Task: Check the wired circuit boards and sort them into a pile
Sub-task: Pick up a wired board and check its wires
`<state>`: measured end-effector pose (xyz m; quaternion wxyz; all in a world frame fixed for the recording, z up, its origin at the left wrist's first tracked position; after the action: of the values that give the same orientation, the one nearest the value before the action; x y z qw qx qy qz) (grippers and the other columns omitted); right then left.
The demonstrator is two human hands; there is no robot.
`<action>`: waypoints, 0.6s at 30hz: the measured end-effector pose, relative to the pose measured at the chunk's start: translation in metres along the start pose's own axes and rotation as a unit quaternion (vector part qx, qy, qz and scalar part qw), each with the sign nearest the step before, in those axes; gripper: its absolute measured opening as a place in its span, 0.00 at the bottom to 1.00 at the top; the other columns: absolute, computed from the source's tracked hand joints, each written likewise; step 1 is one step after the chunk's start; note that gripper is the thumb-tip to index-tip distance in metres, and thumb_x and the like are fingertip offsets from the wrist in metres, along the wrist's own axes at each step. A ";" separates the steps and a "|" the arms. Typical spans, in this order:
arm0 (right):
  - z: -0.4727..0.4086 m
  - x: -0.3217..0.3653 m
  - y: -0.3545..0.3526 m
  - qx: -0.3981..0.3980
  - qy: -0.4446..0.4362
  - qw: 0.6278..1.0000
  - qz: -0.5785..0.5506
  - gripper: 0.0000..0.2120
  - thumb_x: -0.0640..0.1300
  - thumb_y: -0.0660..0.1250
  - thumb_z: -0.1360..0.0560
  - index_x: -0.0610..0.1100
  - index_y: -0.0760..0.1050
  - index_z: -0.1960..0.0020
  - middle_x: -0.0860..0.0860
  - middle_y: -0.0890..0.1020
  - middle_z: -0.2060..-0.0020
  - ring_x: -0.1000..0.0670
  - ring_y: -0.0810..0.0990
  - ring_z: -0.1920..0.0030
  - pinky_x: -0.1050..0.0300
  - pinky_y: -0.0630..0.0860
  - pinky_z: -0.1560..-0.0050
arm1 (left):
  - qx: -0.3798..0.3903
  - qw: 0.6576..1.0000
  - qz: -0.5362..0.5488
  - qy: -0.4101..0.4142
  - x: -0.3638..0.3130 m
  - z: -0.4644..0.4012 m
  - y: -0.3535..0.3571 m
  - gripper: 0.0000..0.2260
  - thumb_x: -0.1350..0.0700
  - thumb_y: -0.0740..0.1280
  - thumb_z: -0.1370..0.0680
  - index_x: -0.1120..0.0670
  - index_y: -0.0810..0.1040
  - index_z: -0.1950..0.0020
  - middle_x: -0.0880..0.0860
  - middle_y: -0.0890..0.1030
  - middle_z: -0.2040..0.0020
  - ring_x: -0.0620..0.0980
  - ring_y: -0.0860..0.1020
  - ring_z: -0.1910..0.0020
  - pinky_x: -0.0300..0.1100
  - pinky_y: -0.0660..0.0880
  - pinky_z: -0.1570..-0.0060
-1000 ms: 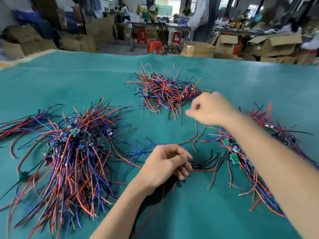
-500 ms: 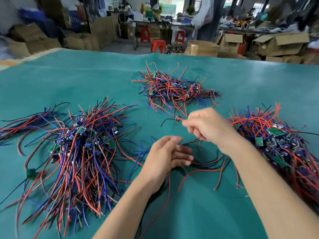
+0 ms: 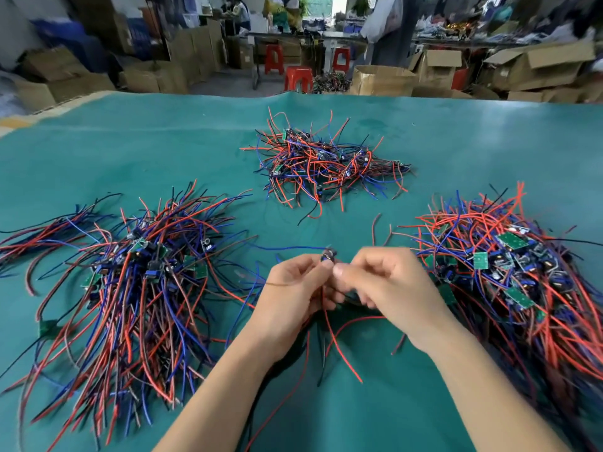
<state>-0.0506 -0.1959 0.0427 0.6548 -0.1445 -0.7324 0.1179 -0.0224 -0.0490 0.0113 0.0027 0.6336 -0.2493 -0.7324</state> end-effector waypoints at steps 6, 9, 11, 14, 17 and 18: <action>-0.003 -0.004 0.001 -0.054 -0.030 0.998 -0.006 0.10 0.42 0.77 0.29 0.53 0.85 0.50 0.54 0.86 0.61 0.54 0.82 0.64 0.57 0.77 0.61 | 0.031 0.994 -0.101 0.013 0.001 0.003 0.002 0.08 0.63 0.63 0.18 0.62 0.79 0.55 0.58 0.81 0.66 0.48 0.77 0.73 0.35 0.74 0.71; -0.003 -0.001 -0.003 -0.016 -0.016 0.995 -0.095 0.11 0.39 0.72 0.30 0.50 0.86 0.51 0.51 0.87 0.61 0.55 0.82 0.63 0.63 0.76 0.63 | 0.039 0.996 -0.075 0.003 -0.002 0.004 0.003 0.09 0.62 0.65 0.19 0.61 0.78 0.58 0.60 0.80 0.67 0.48 0.76 0.75 0.35 0.72 0.74; -0.003 -0.001 -0.006 -0.008 -0.016 0.993 -0.113 0.13 0.36 0.72 0.30 0.50 0.87 0.51 0.50 0.88 0.59 0.55 0.83 0.62 0.63 0.77 0.62 | 0.036 0.997 -0.064 0.000 -0.002 0.004 0.002 0.08 0.60 0.65 0.19 0.63 0.76 0.55 0.60 0.80 0.67 0.48 0.76 0.76 0.36 0.72 0.75; -0.002 -0.002 -0.006 -0.019 -0.026 0.997 -0.068 0.15 0.30 0.73 0.30 0.49 0.86 0.53 0.50 0.87 0.60 0.55 0.83 0.63 0.63 0.77 0.60 | 0.028 0.997 -0.069 0.002 -0.001 0.003 0.003 0.08 0.61 0.64 0.18 0.63 0.75 0.55 0.61 0.80 0.68 0.49 0.76 0.76 0.36 0.71 0.76; -0.004 -0.002 -0.008 -0.022 -0.021 0.996 -0.085 0.09 0.34 0.75 0.32 0.46 0.85 0.55 0.50 0.86 0.62 0.55 0.82 0.64 0.65 0.75 0.63 | 0.027 0.997 -0.065 0.007 0.000 0.003 0.003 0.07 0.61 0.65 0.19 0.64 0.76 0.55 0.62 0.80 0.67 0.50 0.76 0.76 0.36 0.71 0.77; -0.004 -0.003 -0.008 -0.027 -0.016 0.995 -0.090 0.08 0.37 0.75 0.33 0.46 0.84 0.55 0.50 0.86 0.63 0.55 0.82 0.64 0.65 0.75 0.64 | 0.026 0.998 -0.064 0.011 0.000 0.003 0.003 0.07 0.61 0.66 0.19 0.64 0.76 0.53 0.62 0.81 0.66 0.51 0.77 0.75 0.36 0.72 0.76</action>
<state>-0.0468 -0.2045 0.0430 0.6470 -0.0934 -0.7557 0.0408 -0.0264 -0.0507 0.0127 -0.0580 0.6558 -0.2278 -0.7174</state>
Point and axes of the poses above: each hand's wrist, its own z-axis away from the middle knuckle, its own y-axis out of the palm, x = y × z, the point moved 2 cm from there along -z, towards the middle knuckle
